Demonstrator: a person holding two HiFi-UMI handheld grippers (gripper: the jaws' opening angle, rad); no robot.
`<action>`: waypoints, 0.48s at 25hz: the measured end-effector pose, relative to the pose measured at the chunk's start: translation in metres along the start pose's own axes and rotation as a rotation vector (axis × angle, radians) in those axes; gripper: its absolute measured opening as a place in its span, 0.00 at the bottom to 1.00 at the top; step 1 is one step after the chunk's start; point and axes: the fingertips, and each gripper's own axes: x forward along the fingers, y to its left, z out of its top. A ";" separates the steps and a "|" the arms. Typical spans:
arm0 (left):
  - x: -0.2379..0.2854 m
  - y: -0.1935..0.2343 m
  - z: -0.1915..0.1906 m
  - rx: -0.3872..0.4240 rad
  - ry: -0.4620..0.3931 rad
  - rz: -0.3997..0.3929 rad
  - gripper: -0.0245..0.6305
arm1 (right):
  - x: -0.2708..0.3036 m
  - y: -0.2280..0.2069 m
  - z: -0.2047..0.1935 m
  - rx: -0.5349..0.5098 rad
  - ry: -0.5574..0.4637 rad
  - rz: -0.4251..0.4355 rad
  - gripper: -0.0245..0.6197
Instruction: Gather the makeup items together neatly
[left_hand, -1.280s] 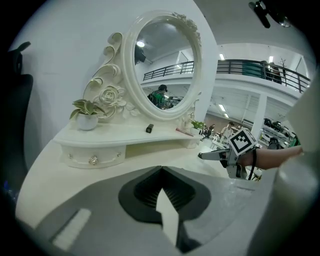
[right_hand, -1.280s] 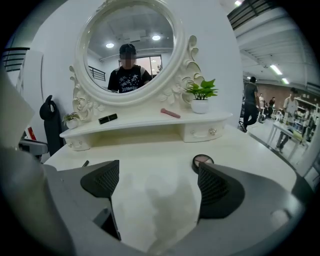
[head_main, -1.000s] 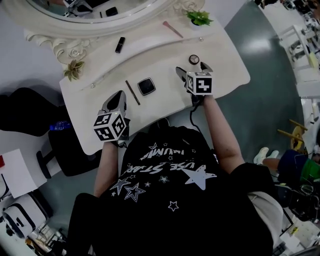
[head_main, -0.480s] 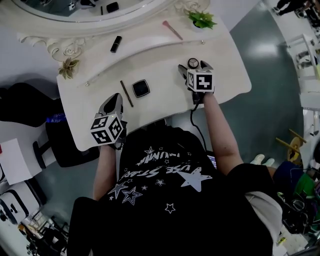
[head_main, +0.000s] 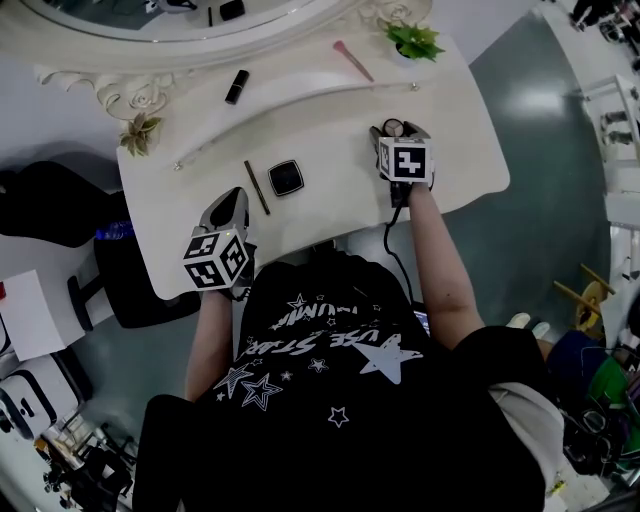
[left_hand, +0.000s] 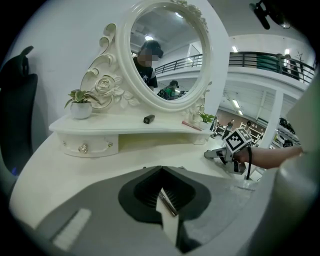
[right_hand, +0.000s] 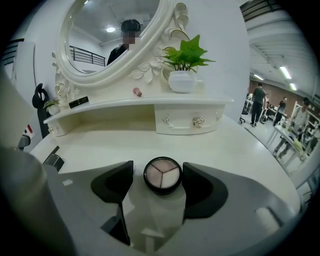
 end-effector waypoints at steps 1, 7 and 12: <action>0.001 -0.001 0.001 0.000 -0.001 -0.002 0.04 | 0.000 -0.001 0.000 0.000 0.002 -0.001 0.56; 0.005 -0.001 0.005 -0.002 -0.016 -0.003 0.04 | 0.002 0.001 0.001 -0.009 0.010 0.010 0.48; 0.001 0.005 0.004 -0.006 -0.019 -0.010 0.04 | 0.003 0.002 0.000 0.007 0.010 0.001 0.45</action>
